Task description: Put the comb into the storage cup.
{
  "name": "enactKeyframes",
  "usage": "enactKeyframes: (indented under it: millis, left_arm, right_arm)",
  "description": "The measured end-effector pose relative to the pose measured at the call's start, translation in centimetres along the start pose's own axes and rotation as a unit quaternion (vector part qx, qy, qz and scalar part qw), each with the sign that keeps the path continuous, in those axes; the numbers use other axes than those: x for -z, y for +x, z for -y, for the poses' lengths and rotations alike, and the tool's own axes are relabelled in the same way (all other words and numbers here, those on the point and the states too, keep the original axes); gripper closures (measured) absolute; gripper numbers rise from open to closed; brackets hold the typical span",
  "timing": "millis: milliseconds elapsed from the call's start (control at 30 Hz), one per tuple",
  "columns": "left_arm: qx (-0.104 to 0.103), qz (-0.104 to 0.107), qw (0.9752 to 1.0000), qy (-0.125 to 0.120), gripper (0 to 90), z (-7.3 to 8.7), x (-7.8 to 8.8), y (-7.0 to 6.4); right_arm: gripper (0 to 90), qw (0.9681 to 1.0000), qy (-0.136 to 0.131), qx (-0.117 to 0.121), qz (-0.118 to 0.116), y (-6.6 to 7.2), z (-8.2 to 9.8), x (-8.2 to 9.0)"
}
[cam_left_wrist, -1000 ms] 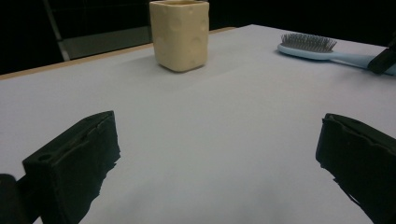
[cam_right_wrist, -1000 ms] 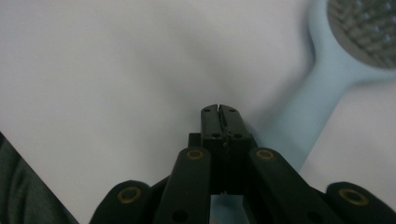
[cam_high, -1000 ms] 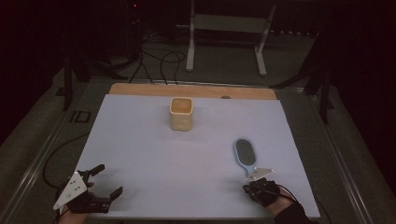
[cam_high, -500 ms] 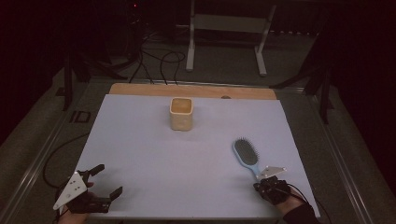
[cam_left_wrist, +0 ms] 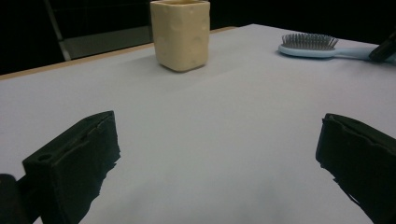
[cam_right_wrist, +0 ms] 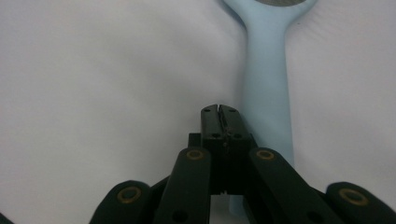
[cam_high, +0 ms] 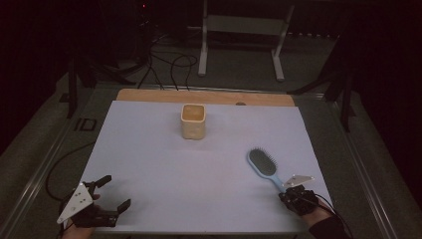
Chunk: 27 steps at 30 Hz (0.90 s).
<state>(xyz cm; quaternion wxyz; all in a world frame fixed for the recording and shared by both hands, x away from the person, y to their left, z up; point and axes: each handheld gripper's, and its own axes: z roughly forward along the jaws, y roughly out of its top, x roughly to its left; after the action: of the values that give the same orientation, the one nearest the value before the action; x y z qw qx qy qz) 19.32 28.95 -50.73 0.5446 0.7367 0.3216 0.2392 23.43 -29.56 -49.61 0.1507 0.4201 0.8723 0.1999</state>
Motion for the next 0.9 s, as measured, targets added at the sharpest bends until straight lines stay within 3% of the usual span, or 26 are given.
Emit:
enactKeyframes:
  millis: [433,900]
  left_arm:
    - [-0.002,0.000,1.0000,0.002,0.0,0.0,0.0,0.0]
    - [0.000,0.000,1.0000,-0.002,0.0,0.0,0.1,0.0]
  right_arm:
    - [90.0,0.9997,0.008,-0.014,0.019,-2.3,0.0,-0.2]
    - [90.0,0.9995,-0.011,0.028,0.010,-1.6,-2.0,1.2]
